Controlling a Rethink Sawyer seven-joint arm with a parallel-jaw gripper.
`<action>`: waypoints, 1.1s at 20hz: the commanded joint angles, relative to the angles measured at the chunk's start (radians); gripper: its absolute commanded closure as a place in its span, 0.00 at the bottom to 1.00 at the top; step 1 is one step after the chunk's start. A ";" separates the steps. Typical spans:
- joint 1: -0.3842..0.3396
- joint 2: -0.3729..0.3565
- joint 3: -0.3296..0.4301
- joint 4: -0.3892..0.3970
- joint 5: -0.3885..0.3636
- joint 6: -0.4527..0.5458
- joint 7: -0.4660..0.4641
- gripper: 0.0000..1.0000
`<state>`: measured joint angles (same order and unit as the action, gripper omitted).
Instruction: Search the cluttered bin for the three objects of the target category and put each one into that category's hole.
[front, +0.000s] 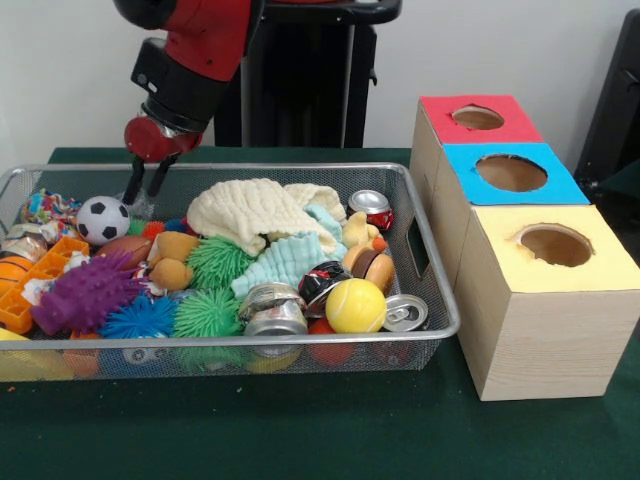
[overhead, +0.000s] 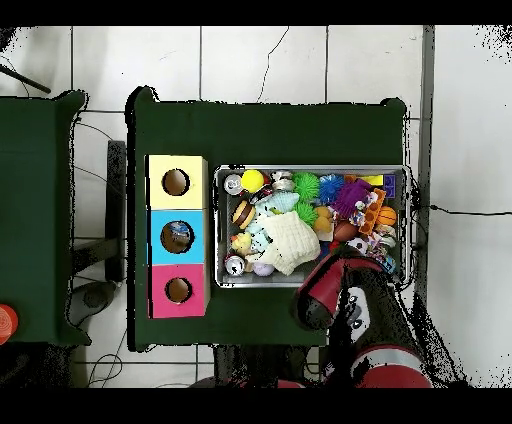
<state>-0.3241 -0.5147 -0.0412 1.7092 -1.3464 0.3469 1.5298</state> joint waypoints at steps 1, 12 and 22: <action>0.041 -0.006 -0.029 0.070 -0.086 -0.056 0.033 0.00; 0.172 0.095 -0.121 0.041 -0.236 -0.117 0.318 0.00; 0.133 0.168 -0.113 -0.019 -0.247 -0.186 0.333 0.00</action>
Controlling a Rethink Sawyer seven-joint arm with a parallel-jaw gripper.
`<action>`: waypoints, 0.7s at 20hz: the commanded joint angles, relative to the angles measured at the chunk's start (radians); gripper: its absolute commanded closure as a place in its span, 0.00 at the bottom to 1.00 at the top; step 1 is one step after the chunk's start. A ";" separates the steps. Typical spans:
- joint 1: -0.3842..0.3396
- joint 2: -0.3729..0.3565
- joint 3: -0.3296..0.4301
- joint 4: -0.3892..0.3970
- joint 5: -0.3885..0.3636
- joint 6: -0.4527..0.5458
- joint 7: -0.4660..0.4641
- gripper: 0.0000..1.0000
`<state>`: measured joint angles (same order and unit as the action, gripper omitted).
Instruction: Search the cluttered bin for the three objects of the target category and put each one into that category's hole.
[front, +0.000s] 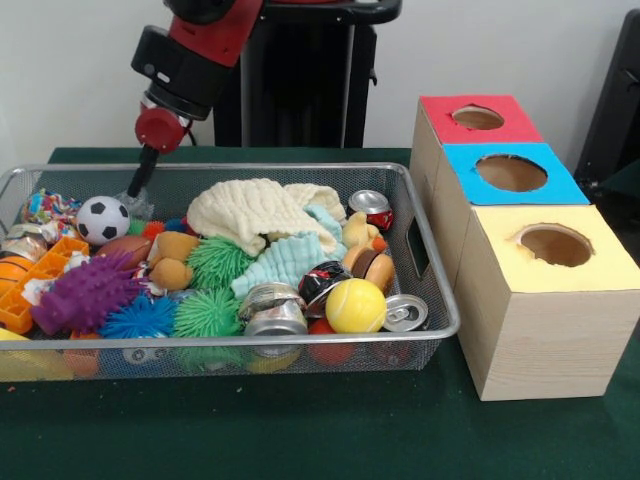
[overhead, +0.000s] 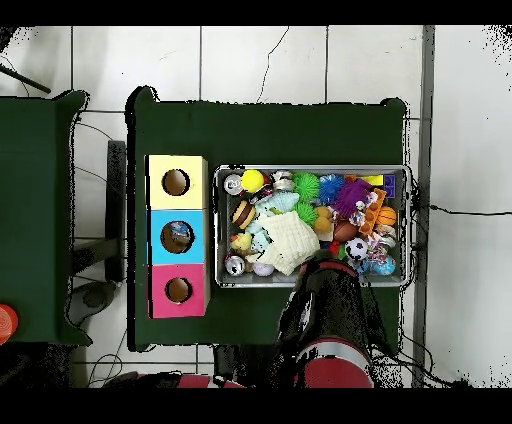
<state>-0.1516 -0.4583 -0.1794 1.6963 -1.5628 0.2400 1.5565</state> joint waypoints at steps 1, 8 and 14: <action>-0.042 0.115 0.025 -0.010 -0.030 -0.086 0.308 0.00; -0.059 0.150 0.028 -0.058 -0.037 -0.139 0.327 0.00; -0.071 0.184 0.019 -0.111 -0.036 -0.181 0.323 0.00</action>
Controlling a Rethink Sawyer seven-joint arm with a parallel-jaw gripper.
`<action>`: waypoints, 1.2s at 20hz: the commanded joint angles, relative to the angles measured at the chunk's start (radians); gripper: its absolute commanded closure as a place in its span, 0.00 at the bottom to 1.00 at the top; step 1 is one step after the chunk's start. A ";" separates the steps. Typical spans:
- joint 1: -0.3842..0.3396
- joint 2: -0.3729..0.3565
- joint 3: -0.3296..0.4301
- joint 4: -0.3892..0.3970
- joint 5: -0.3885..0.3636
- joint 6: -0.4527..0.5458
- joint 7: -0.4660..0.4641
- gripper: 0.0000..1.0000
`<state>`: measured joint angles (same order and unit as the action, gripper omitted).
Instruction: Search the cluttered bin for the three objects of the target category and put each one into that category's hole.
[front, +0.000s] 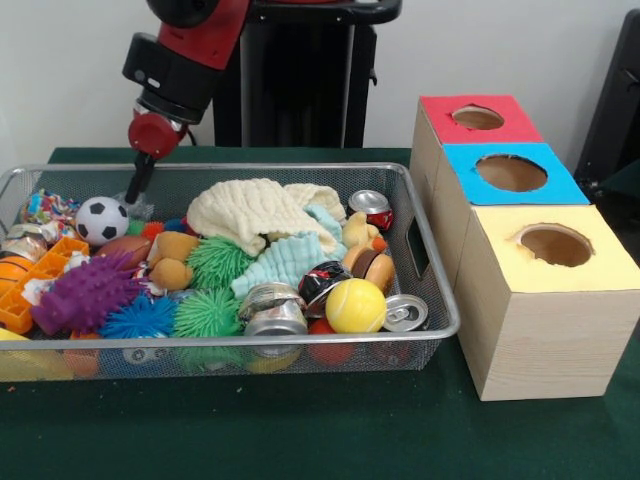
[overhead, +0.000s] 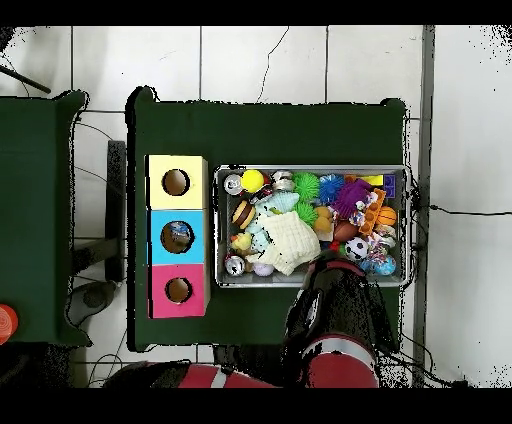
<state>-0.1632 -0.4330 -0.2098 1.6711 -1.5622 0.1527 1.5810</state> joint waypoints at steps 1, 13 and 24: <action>-0.061 0.163 0.051 -0.099 -0.047 -0.095 0.306 0.00; -0.034 0.339 -0.166 -0.241 0.351 -0.378 0.013 0.00; 0.035 0.484 -0.335 -0.213 0.643 -0.591 -0.115 0.00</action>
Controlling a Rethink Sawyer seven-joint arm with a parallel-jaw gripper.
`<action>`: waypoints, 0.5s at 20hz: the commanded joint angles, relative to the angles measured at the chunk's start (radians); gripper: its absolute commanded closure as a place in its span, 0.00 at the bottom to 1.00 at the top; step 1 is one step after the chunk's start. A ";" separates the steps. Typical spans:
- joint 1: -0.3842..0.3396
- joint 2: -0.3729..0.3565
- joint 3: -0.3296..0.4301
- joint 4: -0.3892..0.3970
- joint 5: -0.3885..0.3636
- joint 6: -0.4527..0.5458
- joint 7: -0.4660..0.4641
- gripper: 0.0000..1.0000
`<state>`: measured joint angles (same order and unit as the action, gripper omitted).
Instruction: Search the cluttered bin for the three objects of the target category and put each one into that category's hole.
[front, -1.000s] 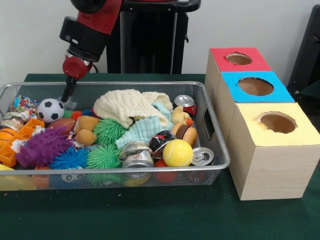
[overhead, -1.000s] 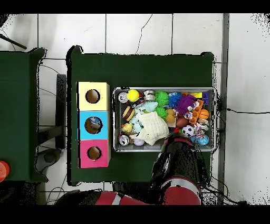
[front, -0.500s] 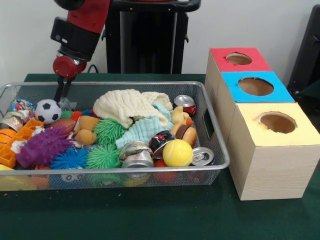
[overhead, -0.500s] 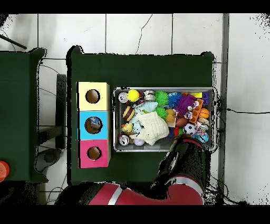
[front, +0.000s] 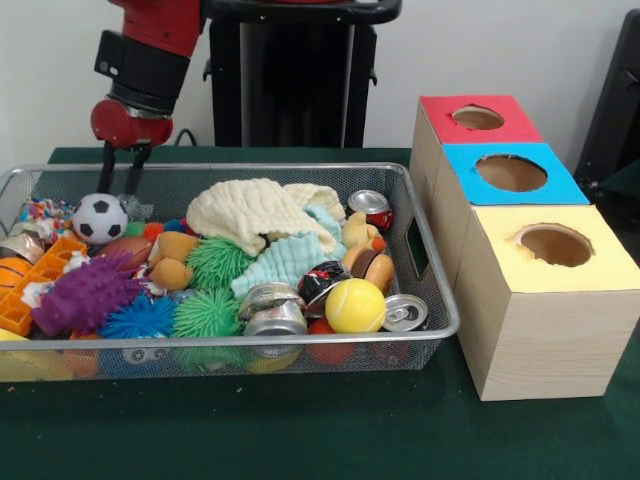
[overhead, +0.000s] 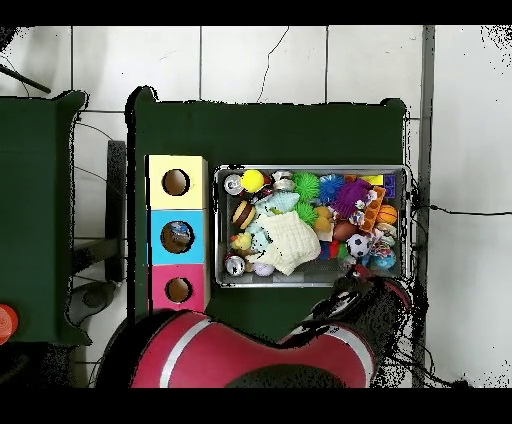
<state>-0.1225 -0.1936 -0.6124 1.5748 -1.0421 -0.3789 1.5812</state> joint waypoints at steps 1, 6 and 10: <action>-0.009 0.241 0.076 -0.117 0.109 -0.060 -0.098 0.00; -0.020 0.240 0.112 -0.125 0.046 -0.063 -0.033 0.00; -0.034 0.212 0.185 -0.124 -0.097 -0.038 0.085 0.00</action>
<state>-0.1228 -0.0990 -0.6373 1.4956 -1.0550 -0.4188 1.5812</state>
